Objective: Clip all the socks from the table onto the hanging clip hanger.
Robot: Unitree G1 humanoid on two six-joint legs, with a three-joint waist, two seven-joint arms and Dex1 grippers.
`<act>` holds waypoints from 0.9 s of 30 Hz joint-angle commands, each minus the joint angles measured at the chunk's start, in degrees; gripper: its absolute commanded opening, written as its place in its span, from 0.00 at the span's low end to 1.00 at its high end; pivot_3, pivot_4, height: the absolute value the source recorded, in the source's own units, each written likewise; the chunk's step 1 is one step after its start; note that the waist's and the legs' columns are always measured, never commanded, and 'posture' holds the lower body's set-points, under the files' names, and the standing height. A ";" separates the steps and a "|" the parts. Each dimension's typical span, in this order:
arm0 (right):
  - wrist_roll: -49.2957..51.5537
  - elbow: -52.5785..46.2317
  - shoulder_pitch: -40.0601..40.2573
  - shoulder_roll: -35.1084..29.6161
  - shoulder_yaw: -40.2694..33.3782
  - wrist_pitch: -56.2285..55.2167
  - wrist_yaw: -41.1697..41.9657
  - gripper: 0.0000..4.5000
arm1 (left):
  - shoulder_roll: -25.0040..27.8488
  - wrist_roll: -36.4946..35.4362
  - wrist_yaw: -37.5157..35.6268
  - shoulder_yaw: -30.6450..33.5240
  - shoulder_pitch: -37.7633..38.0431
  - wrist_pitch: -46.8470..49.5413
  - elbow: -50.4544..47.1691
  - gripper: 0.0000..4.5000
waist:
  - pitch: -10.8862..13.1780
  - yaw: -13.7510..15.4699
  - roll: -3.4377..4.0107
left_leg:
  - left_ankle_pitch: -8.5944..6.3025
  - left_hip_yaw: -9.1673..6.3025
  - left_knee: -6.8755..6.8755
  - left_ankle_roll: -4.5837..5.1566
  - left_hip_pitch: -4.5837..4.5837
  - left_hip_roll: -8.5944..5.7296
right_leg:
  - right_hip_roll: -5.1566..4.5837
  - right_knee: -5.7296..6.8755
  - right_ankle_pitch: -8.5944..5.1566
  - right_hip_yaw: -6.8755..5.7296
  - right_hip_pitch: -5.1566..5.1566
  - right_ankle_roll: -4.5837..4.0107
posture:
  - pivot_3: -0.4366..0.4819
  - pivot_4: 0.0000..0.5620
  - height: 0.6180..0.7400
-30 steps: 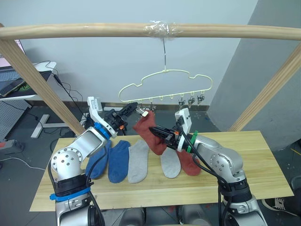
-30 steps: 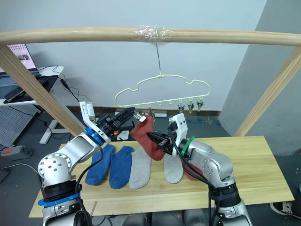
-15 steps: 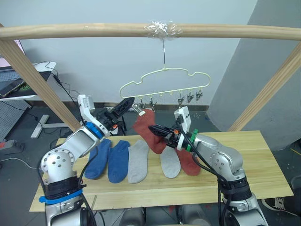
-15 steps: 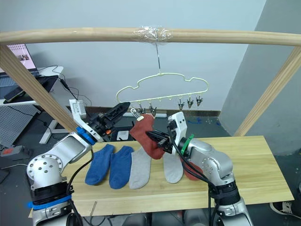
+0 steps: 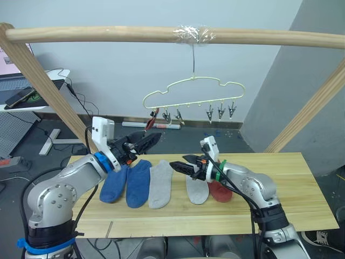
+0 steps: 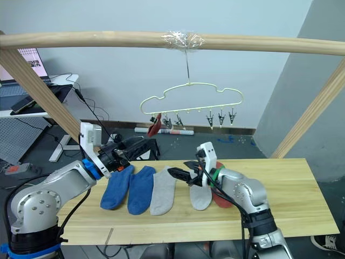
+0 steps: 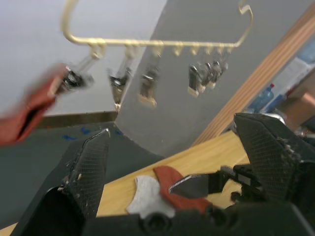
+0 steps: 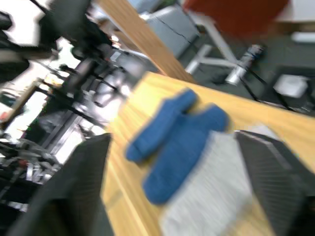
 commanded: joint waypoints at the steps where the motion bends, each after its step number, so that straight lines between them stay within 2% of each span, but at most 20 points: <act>1: -2.49 -8.02 1.80 -3.98 -1.67 -5.25 0.67 1.00 | -0.93 9.79 -1.72 -4.15 0.31 -7.87 -0.59 1.00 | -0.01 0.01 0.01 | 0.00 0.00 0.00 0.00 0.00 0.00 | 0.00 -0.01 -0.01 0.00 0.00 0.01 | 0.48 0.15 1.00; 8: -4.74 -17.30 6.84 -9.89 -4.93 -11.06 0.36 1.00 | -8.23 23.31 -0.74 -10.30 -2.63 -19.71 5.40 1.00 | -0.08 0.00 0.03 | 0.00 0.01 0.01 0.00 0.00 0.02 | 0.00 -0.02 -0.14 0.01 0.02 0.25 | 0.43 0.15 1.00; 11: -4.49 -18.81 7.72 -10.76 -6.24 -11.73 -0.41 1.00 | -11.25 25.99 -1.47 -11.75 -3.49 -22.71 6.96 0.86 | -0.11 -0.11 -0.01 | 0.00 0.03 0.06 0.00 -0.01 0.00 | -0.01 -0.01 -0.13 0.03 0.04 0.27 | 0.42 0.15 1.00; 16: -4.25 -20.45 7.73 -11.18 -8.25 -12.38 -1.83 1.00 | -14.19 32.47 -0.86 -15.33 -4.28 -27.28 7.01 0.53 | -0.14 -0.30 0.00 | 0.00 0.04 0.09 0.01 0.01 0.01 | 0.00 0.02 -0.12 0.04 0.04 0.28 | 0.41 0.14 1.00; 19: -4.39 -21.27 7.31 -11.11 -8.36 -13.90 -1.78 1.00 | -14.73 37.19 -0.71 -16.89 -4.56 -31.36 8.11 0.53 | -0.14 -0.30 0.00 | 0.00 0.04 0.09 0.01 0.01 0.01 | 0.01 0.03 -0.12 0.05 0.04 0.28 | 0.40 0.15 1.00; 27: -1.65 -22.74 5.09 -11.93 -9.23 -15.60 0.56 1.00 | -19.42 44.67 1.71 -16.55 -7.86 -40.53 19.18 0.53 | -0.17 -0.33 0.00 | 0.01 0.04 0.20 0.02 0.03 -0.01 | 0.01 0.03 -0.08 0.04 0.10 0.31 | 0.39 0.17 1.00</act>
